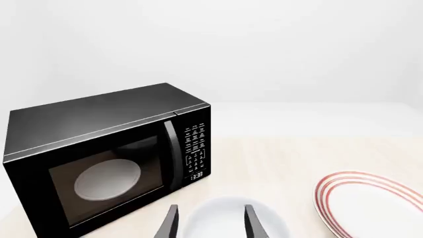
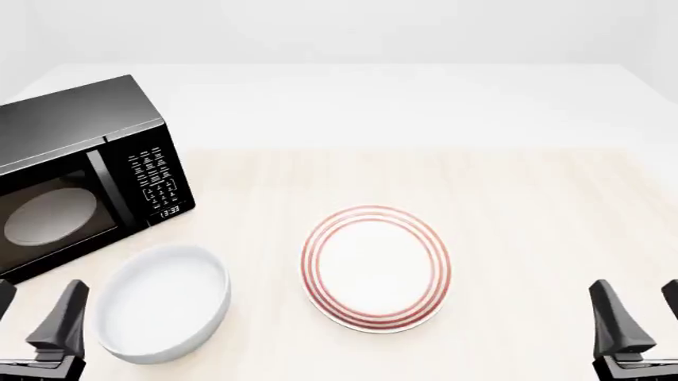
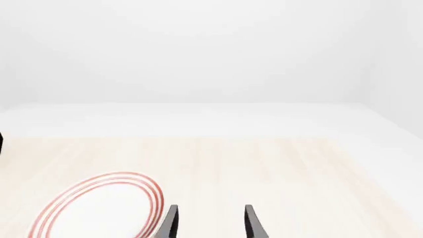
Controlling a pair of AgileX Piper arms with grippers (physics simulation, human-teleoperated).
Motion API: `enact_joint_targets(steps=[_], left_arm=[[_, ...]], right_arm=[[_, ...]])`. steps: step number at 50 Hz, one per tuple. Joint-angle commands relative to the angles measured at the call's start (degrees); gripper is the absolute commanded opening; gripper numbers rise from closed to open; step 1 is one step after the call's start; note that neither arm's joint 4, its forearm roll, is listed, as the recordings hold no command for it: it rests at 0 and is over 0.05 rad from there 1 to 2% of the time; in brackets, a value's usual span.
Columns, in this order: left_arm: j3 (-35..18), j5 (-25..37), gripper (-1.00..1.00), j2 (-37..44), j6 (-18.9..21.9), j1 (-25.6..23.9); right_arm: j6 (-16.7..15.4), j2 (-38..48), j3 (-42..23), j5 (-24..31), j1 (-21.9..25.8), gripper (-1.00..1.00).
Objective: Put the white bowl to the right of the plate.
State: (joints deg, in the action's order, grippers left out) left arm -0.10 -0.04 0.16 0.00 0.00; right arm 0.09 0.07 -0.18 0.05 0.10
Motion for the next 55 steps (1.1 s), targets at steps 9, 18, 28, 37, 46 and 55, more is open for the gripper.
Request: enact_joint_targets(steps=[9, 18, 28, 37, 46, 55], left_arm=[[-0.15, -0.06, 1.00, 0.25, 0.00, 0.00], [-0.15, -0.06, 1.00, 0.25, 0.00, 0.00], [-0.15, -0.06, 1.00, 0.25, 0.00, 0.00], [-0.15, -0.06, 1.00, 0.25, 0.00, 0.00], [-0.15, -0.06, 1.00, 0.25, 0.00, 0.00], [-0.15, -0.06, 1.00, 0.25, 0.00, 0.00]], right_arm=[[-0.41, 1.51, -0.80, 0.01, 0.40, 1.00], [-1.64, 14.70, -7.27, -4.03, 2.76, 1.00], [-4.49, 28.99, -15.53, -6.59, 10.68, 1.00], [-5.86, 41.47, -24.82, -7.87, 14.35, 1.00], [-6.88, 51.83, -32.49, -8.41, 19.22, 1.00], [-7.91, 60.67, -40.13, -7.66, 22.72, 1.00]])
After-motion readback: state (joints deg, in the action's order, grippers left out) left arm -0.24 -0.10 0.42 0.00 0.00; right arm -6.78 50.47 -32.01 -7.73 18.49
